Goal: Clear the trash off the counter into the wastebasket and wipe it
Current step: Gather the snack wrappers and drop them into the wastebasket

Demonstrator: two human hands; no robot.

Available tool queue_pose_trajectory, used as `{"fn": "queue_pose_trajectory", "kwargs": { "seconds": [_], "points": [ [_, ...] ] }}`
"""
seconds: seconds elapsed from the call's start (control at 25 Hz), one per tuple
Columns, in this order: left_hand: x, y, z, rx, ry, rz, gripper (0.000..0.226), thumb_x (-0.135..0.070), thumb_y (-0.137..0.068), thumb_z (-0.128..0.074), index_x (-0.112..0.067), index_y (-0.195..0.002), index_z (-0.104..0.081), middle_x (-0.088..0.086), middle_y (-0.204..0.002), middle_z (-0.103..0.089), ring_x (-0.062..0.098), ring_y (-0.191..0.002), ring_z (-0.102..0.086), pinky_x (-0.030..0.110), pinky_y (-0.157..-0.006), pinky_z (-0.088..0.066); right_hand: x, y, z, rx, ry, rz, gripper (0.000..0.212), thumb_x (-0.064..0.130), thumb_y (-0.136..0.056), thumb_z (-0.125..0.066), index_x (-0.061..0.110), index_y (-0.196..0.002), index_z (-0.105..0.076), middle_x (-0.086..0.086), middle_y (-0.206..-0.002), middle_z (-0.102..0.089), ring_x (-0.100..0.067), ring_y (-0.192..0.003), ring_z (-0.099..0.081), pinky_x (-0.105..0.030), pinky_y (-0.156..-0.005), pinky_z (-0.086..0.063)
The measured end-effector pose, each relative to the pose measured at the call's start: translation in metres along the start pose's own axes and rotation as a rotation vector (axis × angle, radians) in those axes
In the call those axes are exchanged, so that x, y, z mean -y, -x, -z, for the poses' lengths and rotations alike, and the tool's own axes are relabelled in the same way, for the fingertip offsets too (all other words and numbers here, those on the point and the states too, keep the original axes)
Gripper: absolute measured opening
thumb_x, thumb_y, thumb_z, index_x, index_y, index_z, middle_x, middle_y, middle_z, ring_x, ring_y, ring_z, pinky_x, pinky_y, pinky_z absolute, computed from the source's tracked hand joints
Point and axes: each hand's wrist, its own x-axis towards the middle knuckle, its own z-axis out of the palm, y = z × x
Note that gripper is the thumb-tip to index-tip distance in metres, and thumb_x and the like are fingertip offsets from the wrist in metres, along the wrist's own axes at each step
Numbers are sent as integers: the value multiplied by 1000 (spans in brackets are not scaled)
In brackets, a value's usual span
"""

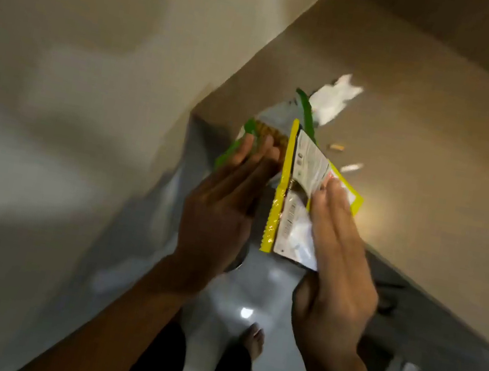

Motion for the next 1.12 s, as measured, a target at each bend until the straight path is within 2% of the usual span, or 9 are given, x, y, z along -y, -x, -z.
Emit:
{"fn": "queue_pose_trajectory", "kwargs": {
  "seconds": [0.16,0.32,0.44,0.6,0.8,0.88,0.96,1.04,1.12],
  "points": [
    [60,122,7,165,-88,83,37,-14,-103,-65,0,-137,-66,11,-151,-55,36,-140,-56,44,-104,-59,10,85,-79,212,11,-60,53,-20,-97,-54,-1,-146,-58,-20,-157,-54,-31,-147,-55,-51,-114,-53],
    [119,215,-30,401,-154,296,54,-16,-101,-70,-8,-152,-54,8,-161,-50,26,-155,-40,42,-117,-49,-35,141,-146,499,65,-94,61,-10,-94,-65,9,-151,-56,-14,-159,-54,-30,-146,-56,-41,-113,-56],
    [158,263,-80,615,-204,339,55,-6,-101,-60,-11,-155,-50,10,-162,-50,27,-155,-39,44,-121,-44,-85,170,-194,756,105,-221,73,-11,-91,-66,14,-157,-48,-12,-161,-53,-36,-141,-60,-48,-108,-59],
    [203,305,-164,695,-158,402,56,-1,-95,-58,-10,-150,-56,14,-154,-58,34,-147,-50,48,-119,-46,-155,214,-261,788,134,-284,64,-12,-93,-63,9,-153,-53,-19,-145,-66,-44,-115,-73,-54,-91,-65],
    [241,340,-269,766,-123,448,62,-18,-94,-68,-2,-152,-50,23,-154,-55,42,-144,-52,55,-117,-47,-211,242,-359,805,142,-262,65,4,-99,-65,11,-159,-43,-15,-158,-55,-38,-136,-63,-50,-103,-60],
    [262,357,-300,742,-124,396,58,-23,-100,-64,-1,-152,-50,25,-153,-56,44,-143,-52,55,-119,-43,-226,251,-401,1010,185,-204,79,17,-101,-66,10,-167,-23,-13,-174,-29,-36,-158,-36,-49,-123,-43],
    [287,371,-324,829,-200,278,62,-33,-108,-51,-3,-160,-36,21,-166,-40,39,-157,-33,52,-132,-18,-240,259,-436,1239,237,-170,91,31,-102,-65,4,-168,-8,-17,-177,-13,-36,-165,-15,-49,-133,-23],
    [306,375,-347,1007,-266,162,62,-36,-111,-37,-7,-165,-25,17,-172,-29,34,-162,-17,48,-133,1,-254,259,-459,1380,306,-171,92,42,-103,-62,2,-167,-10,-19,-173,-20,-37,-163,-18,-49,-133,-19],
    [315,369,-358,1128,-251,57,59,-33,-110,-37,-7,-163,-29,17,-169,-34,34,-161,-20,48,-133,1,-258,255,-465,1431,382,-184,77,38,-106,-56,3,-165,-21,-21,-168,-32,-38,-160,-26,-50,-132,-22]
  ]
}}
